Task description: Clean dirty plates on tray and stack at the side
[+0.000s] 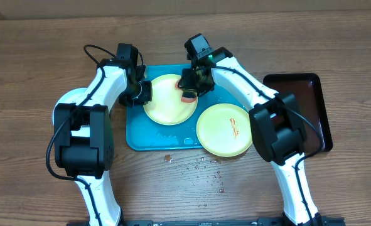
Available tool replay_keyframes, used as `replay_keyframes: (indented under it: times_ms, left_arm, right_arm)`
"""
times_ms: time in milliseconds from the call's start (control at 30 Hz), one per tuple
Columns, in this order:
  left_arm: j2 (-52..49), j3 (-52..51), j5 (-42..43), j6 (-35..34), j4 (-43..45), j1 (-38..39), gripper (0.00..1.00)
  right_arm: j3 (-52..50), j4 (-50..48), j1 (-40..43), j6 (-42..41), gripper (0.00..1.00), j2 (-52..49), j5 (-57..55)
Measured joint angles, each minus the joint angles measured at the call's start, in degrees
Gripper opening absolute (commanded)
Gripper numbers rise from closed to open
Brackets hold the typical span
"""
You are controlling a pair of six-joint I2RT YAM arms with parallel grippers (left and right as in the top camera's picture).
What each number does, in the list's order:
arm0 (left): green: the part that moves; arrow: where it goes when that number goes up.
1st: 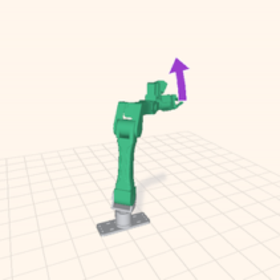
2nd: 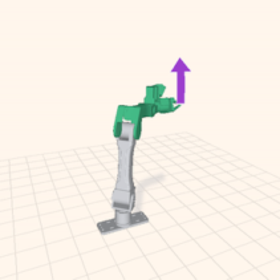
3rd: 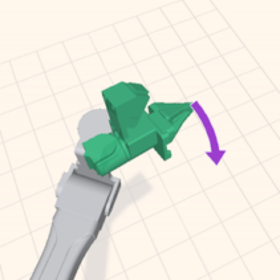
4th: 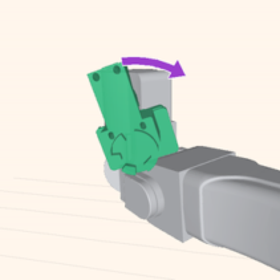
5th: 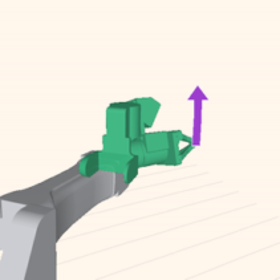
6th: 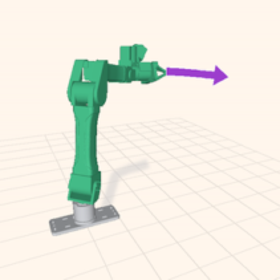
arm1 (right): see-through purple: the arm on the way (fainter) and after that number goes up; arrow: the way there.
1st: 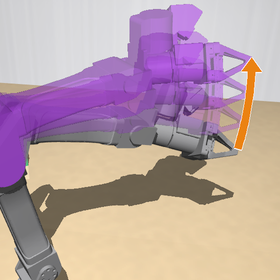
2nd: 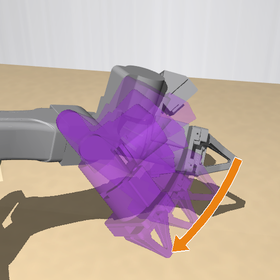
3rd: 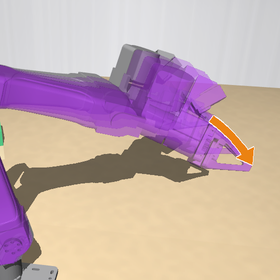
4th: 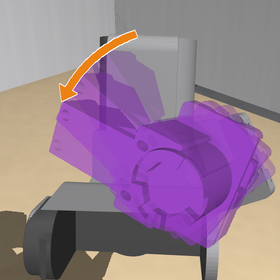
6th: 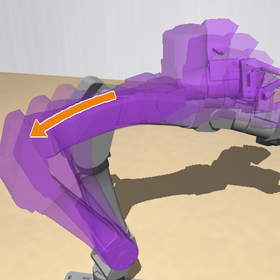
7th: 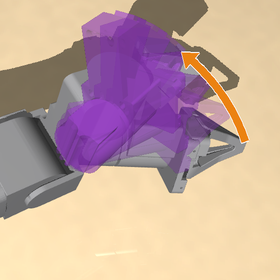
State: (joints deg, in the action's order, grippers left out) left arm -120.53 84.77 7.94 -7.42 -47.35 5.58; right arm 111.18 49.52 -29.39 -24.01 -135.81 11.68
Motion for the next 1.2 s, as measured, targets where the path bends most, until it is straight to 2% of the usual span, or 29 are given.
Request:
replay_keyframes:
  times_ms: [133,367,567,867,1033,1200]
  left_arm:
    - [0.0,0.0,0.0,0.0,0.0,0.0,0.04]
    - [0.0,0.0,0.0,0.0,0.0,0.0,0.04]
    - [0.0,0.0,0.0,0.0,0.1,0.0,0.04]
    - [0.0,0.0,0.0,0.3,0.3,0.0,0.04]
    - [0.4,-0.1,-0.2,0.6,0.4,0.1,0.04]
    - [2.2,-1.0,-3.1,0.7,0.5,0.7,0.04]
  right_arm:
    - [0.1,-4.7,-1.7,0.0,0.04,-1.5,1.7]
    - [0.8,-4.3,-4.2,1.0,0.04,-2.4,6.7]
    - [3.0,5.9,-5.5,5.2,0.04,-3.4,14.9]
    - [14.4,24.2,-2.9,11.6,0.04,-5.6,16.9]
    - [21.4,27.9,0.7,12.8,0.04,-4.9,17.0]
    - [23.2,30.1,5.4,13.2,0.04,-0.2,16.9]
